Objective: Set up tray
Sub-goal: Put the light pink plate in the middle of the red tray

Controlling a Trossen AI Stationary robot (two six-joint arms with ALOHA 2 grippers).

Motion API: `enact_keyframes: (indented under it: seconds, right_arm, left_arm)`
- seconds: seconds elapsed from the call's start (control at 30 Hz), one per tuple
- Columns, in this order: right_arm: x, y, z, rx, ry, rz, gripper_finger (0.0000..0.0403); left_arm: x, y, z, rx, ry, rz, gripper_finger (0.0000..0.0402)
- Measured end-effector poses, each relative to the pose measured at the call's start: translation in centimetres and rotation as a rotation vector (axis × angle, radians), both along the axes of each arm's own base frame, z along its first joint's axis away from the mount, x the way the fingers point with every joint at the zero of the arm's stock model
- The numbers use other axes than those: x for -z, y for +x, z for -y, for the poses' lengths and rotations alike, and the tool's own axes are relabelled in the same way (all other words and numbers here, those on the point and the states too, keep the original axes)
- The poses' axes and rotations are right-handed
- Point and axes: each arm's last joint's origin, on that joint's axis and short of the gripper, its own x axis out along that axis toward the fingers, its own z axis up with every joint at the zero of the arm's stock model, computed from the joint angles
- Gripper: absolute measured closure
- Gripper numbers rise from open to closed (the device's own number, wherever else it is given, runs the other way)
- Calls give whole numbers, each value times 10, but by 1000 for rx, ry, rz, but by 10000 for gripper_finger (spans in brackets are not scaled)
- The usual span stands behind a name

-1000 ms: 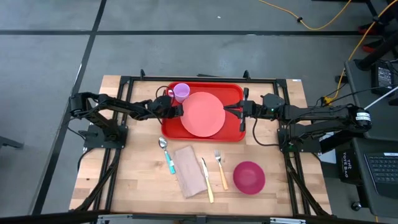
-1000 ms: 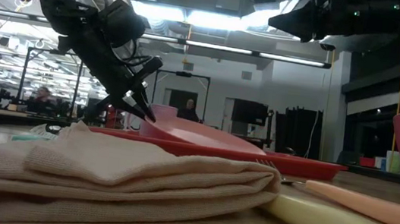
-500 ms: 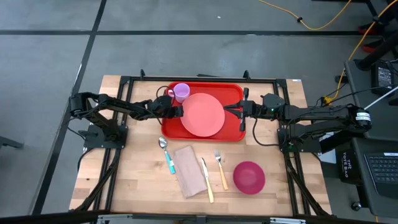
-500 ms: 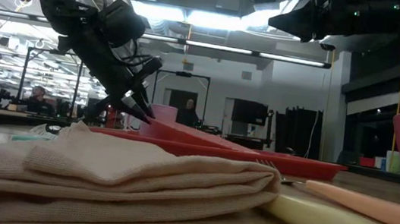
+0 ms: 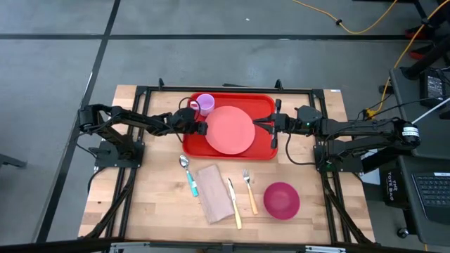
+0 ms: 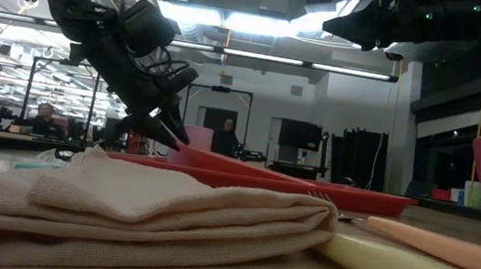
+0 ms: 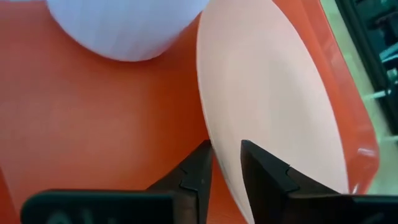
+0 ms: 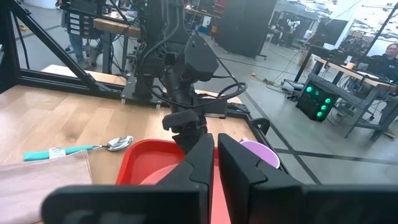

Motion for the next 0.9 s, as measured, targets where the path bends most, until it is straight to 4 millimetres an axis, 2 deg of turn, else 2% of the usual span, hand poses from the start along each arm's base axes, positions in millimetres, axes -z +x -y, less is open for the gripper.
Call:
enact_keyframes:
  seconds: [0.23,0.57,0.73,0.9]
  right_arm:
    - [-1,0,0,2,30,13,374]
    - [-1,0,0,3,44,19,374]
    - [-1,0,0,4,54,20,374]
    - [-1,0,0,6,77,23,374]
  left_arm:
    - [0,0,0,35,50,-24,299]
    - [-2,0,0,212,265,-122,295]
    - [-16,-2,1,316,394,-119,292]
    - [-39,-7,5,429,614,-118,293]
